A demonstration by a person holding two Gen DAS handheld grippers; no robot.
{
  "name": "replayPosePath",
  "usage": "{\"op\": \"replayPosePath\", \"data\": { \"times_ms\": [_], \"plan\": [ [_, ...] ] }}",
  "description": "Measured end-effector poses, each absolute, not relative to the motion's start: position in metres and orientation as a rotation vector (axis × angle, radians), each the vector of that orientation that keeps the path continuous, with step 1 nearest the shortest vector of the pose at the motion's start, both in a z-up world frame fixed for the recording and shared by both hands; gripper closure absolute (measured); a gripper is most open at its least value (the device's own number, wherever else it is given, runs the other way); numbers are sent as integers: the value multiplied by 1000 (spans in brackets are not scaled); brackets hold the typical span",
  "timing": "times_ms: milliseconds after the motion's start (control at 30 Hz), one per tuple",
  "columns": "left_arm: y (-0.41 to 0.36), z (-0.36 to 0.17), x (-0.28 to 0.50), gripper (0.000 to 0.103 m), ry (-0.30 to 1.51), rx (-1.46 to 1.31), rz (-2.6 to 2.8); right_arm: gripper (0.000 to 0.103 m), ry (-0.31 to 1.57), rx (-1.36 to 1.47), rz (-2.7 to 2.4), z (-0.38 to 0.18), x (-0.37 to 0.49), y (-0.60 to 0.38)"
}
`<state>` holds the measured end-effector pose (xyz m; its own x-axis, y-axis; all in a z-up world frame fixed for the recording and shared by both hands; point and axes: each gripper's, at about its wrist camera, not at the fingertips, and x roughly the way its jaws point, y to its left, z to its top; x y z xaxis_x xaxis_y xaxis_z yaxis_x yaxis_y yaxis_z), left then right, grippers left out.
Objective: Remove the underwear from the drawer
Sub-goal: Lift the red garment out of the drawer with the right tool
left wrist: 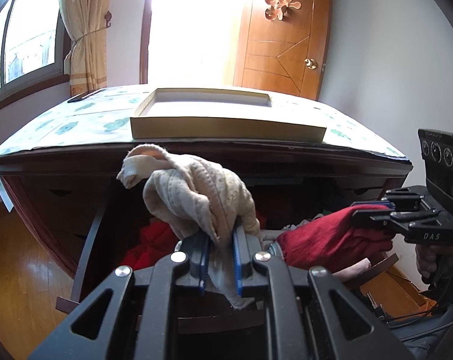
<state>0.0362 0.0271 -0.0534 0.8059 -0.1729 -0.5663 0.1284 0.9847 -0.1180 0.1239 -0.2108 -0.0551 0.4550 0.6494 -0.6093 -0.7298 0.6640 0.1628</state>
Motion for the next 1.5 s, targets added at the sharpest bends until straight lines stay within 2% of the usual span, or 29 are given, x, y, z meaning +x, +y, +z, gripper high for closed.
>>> {"op": "replayPosePath", "data": {
  "times_ms": [167, 433, 500, 567, 633, 767, 833, 900, 933, 1033, 1500],
  "plan": [
    [26, -50, 37, 92, 610, -63, -161, 95, 675, -134, 845, -49, 123, -216],
    [23, -47, 39, 92, 615, -49, -169, 92, 763, -324, 829, -62, 125, -206],
    [23, -48, 41, 92, 620, -49, -169, 81, 799, -392, 830, -66, 125, -202],
    [22, -49, 43, 92, 626, -48, -174, 56, 791, -459, 817, -64, 124, -198],
    [19, -51, 45, 92, 632, -45, -183, 52, 834, -490, 840, -65, 127, -194],
    [18, -53, 47, 92, 643, -33, -190, 54, 908, -586, 850, -83, 132, -178],
    [18, -55, 47, 92, 648, -30, -190, 65, 943, -598, 893, -90, 132, -173],
    [18, -55, 48, 92, 650, -33, -193, 69, 959, -614, 893, -94, 131, -172],
    [18, -55, 47, 92, 648, -35, -193, 75, 955, -607, 896, -93, 130, -173],
    [17, -51, 45, 92, 635, -31, -192, 81, 907, -550, 908, -83, 124, -179],
    [19, -1, 43, 92, 541, 23, -176, 83, 681, -209, 925, -19, 127, -215]
  ]
}}
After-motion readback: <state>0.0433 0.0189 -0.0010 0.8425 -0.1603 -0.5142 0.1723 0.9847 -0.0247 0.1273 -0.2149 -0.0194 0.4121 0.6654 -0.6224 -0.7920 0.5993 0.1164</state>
